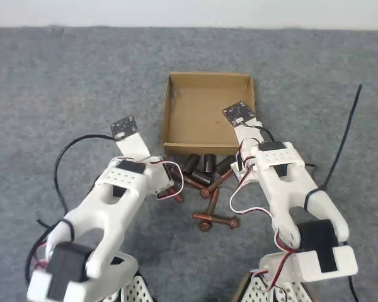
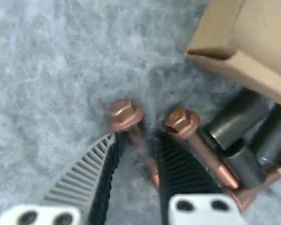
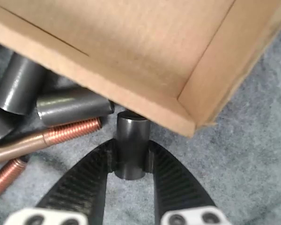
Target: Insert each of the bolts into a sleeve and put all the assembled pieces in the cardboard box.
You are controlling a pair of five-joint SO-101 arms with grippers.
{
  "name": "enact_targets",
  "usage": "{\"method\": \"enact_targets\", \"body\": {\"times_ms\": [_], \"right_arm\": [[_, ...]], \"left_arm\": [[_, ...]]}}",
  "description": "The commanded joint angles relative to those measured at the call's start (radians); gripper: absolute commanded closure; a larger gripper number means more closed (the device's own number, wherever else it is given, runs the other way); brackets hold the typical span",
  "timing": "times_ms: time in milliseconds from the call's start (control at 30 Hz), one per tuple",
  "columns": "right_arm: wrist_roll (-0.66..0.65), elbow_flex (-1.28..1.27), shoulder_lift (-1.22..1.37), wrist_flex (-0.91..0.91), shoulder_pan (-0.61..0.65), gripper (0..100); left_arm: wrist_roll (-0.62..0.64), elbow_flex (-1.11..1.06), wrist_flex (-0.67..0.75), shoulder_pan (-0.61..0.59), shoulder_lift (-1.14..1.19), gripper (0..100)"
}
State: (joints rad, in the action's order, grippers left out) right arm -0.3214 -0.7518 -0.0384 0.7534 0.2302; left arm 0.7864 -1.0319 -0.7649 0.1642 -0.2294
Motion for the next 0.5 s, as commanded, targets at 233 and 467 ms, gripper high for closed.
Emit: {"method": "enact_targets", "body": {"times_ms": [233, 467], "right_arm": [[0.002, 0.048, -0.008, -0.001, -0.007, 99.2], [0.002, 0.048, -0.008, -0.001, -0.007, 99.2]], "left_arm": [[0.014, 0.163, -0.044, -0.044, 0.127, 99], [0.008, 0.114, -0.066, -0.12, -0.049, 99]]}}
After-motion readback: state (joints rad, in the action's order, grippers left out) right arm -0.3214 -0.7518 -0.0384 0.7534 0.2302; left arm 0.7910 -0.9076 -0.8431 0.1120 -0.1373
